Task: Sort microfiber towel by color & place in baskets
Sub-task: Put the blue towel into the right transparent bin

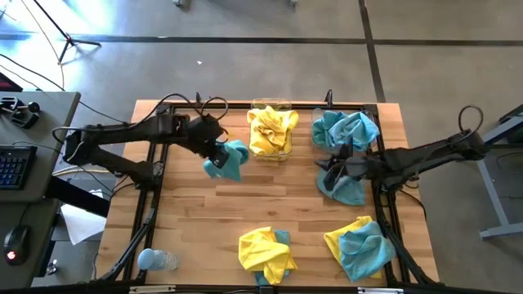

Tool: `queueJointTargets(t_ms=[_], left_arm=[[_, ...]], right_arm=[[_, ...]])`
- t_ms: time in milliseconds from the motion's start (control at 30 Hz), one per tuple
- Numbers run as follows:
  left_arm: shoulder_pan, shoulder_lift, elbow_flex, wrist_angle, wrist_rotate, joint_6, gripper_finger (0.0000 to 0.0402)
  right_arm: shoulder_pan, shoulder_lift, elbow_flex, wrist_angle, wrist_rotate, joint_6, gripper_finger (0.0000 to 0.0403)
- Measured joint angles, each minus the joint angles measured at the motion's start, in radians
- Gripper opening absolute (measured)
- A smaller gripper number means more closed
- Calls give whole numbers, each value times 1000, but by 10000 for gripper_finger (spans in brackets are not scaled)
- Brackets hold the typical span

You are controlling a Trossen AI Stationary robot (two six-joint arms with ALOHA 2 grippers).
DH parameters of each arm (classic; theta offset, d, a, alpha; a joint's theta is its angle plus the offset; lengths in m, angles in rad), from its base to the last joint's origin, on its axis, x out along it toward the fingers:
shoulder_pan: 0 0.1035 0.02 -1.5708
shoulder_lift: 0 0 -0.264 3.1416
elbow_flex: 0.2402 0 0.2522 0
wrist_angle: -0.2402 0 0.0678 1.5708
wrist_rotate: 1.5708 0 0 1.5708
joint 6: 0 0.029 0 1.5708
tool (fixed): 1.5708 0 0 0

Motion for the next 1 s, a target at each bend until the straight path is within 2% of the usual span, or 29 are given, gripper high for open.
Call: queueJointTargets(t_ms=[133, 267, 433, 600, 733, 867, 1000], left_arm=[[-93, 46, 114, -10, -25, -44, 0], [-144, 134, 246, -23, -36, -45, 0], [-145, 275, 415, -31, -50, -6, 0], [-120, 419, 574, -41, 23, 38, 0], [-106, 523, 687, -98, 28, 68, 0], [-93, 592, 780, -131, 37, 95, 0], [-78, 619, 848, -133, 38, 119, 0]], right_arm=[[-47, -26, -13, 225, -12, -248, 20], [-84, 9, 48, 379, -86, -411, 63], [-98, 93, 170, 391, -125, -505, 137], [-98, 205, 286, 377, -149, -570, 215], [-97, 290, 354, 360, -167, -662, 270], [-97, 355, 390, 318, -166, -671, 306], [-98, 407, 400, 291, -157, -676, 319]])
